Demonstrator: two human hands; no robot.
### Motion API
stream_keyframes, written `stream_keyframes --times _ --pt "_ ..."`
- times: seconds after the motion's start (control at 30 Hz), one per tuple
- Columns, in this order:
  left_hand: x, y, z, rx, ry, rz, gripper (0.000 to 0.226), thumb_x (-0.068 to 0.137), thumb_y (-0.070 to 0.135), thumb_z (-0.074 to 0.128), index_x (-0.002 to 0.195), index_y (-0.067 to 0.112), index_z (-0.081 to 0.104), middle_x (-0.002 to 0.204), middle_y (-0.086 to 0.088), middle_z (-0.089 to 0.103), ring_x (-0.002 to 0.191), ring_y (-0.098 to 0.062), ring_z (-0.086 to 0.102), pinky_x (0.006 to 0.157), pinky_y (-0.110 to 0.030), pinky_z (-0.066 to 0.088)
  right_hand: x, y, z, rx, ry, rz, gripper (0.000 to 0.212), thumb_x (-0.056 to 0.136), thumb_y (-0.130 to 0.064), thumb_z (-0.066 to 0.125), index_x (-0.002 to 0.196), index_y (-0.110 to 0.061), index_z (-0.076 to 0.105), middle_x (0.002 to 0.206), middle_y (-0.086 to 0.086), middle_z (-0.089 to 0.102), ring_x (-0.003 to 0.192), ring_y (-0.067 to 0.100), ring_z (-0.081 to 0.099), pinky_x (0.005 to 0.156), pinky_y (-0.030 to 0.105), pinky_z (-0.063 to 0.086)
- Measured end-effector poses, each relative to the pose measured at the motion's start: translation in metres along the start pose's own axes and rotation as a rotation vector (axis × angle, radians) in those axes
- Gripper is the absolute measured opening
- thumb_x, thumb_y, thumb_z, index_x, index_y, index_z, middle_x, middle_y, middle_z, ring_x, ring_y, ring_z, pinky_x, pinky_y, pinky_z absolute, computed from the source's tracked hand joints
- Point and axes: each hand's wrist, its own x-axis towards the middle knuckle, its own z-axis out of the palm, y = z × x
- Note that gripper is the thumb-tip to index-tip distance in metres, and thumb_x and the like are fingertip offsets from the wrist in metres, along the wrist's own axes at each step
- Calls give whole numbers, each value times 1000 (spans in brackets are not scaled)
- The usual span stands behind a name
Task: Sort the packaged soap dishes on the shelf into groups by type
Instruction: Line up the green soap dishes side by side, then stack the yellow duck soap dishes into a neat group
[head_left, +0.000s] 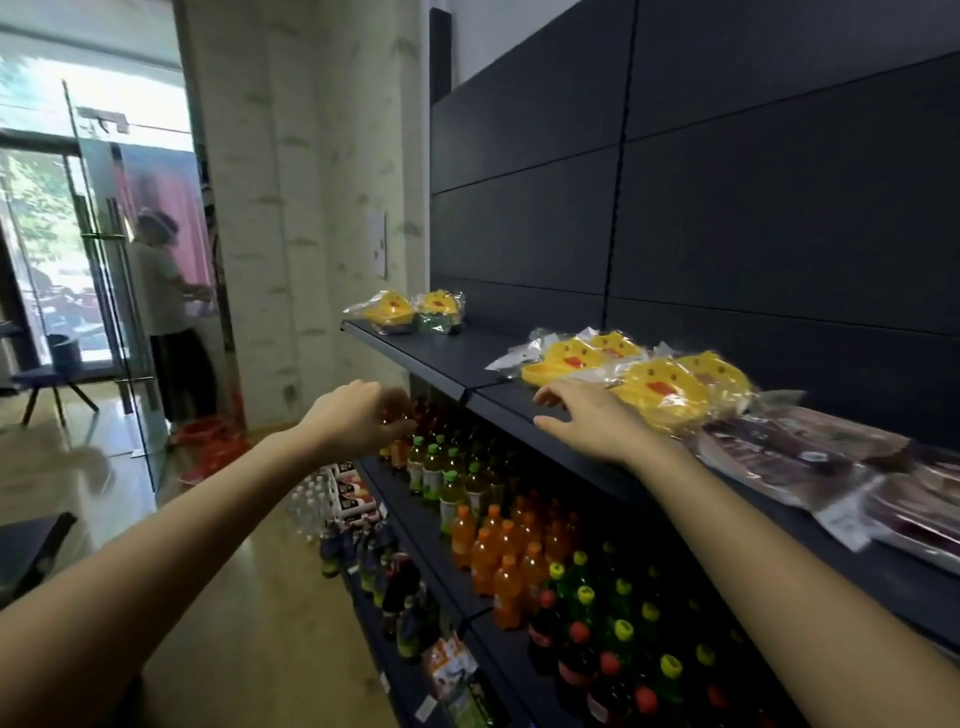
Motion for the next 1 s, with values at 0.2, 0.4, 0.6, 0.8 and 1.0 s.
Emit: stream_keyframes --times 0.2,0.4,0.6,0.8,1.0 --pt "39 -75 7 -19 -14 -40 33 88 41 52 110 18 62 109 -1 67 93 -17 63 81 -35 54 80 -31 32 -27 -17 -2 40 93 -36 50 128 -18 50 129 3 55 118 21 52 96 40 47" --pt "92 -129 33 -33 15 -69 32 89 38 52 112 18 61 111 -2 67 94 -17 63 82 -36 54 163 -37 67 -37 -36 -13 40 93 -38 49 128 -19 50 128 2 55 118 21 53 96 41 48" --pt "169 -181 55 -6 20 -88 35 89 39 52 115 18 59 112 -2 66 95 -16 62 82 -33 54 265 -35 95 -43 -43 -24 39 93 -40 48 128 -22 50 131 0 53 120 21 50 98 43 45" --pt "247 -230 64 10 48 -114 34 90 37 51 115 16 60 113 -3 66 89 -12 58 76 -27 48 358 -22 102 -65 -37 -9 38 94 -39 46 128 -22 50 131 -2 52 120 20 50 92 38 43" --pt "298 -282 87 18 39 -131 34 90 40 50 114 17 61 111 -2 67 84 -10 56 76 -29 51 435 -16 123 -85 -72 24 38 94 -39 47 128 -21 50 133 0 51 120 21 50 91 38 42"
